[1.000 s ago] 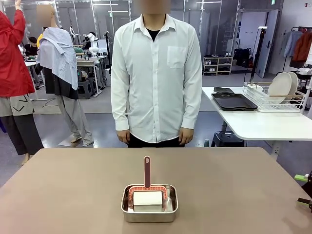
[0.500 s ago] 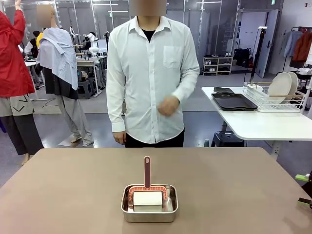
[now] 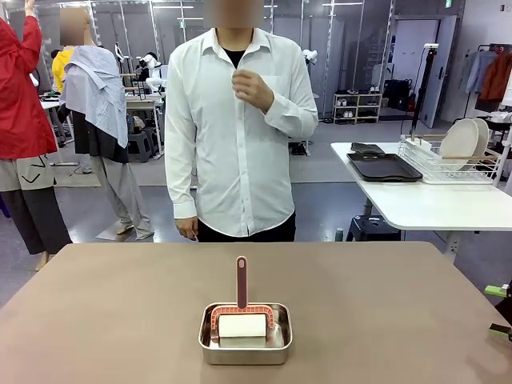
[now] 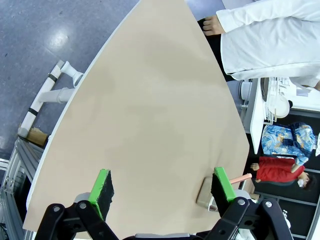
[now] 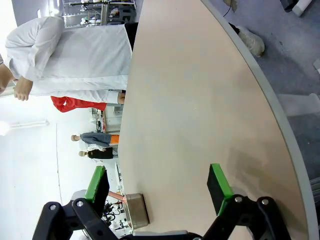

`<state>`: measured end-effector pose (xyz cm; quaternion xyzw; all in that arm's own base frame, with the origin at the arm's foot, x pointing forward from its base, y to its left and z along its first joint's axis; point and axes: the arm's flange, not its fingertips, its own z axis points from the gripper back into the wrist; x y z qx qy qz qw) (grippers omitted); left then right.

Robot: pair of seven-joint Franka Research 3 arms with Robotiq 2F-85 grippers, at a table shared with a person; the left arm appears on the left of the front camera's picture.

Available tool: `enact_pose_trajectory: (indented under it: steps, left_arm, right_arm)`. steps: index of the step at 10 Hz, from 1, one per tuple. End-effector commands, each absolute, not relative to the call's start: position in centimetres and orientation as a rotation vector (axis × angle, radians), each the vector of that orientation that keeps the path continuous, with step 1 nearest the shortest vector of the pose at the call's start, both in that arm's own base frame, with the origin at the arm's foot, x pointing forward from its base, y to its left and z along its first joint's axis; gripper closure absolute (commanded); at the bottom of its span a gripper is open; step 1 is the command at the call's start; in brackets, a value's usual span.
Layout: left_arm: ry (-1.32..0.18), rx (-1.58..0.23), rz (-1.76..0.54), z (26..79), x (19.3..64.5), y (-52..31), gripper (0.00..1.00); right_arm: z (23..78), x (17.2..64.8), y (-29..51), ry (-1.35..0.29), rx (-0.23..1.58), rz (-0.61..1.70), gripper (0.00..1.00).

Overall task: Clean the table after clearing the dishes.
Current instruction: Place the Lint Roller back on top of the Airtight Container.

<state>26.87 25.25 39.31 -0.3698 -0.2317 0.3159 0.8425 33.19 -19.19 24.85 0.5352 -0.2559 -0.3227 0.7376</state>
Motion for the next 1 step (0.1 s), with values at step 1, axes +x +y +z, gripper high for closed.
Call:
enact_pose_trajectory:
  steps: [1]
  left_arm:
    - [-0.49, -0.775, 0.669, 39.47, 26.78, 25.49, 0.0]
  right_arm:
    - [25.51, 32.81, -18.93, -0.54, 1.169, -0.728, 0.0]
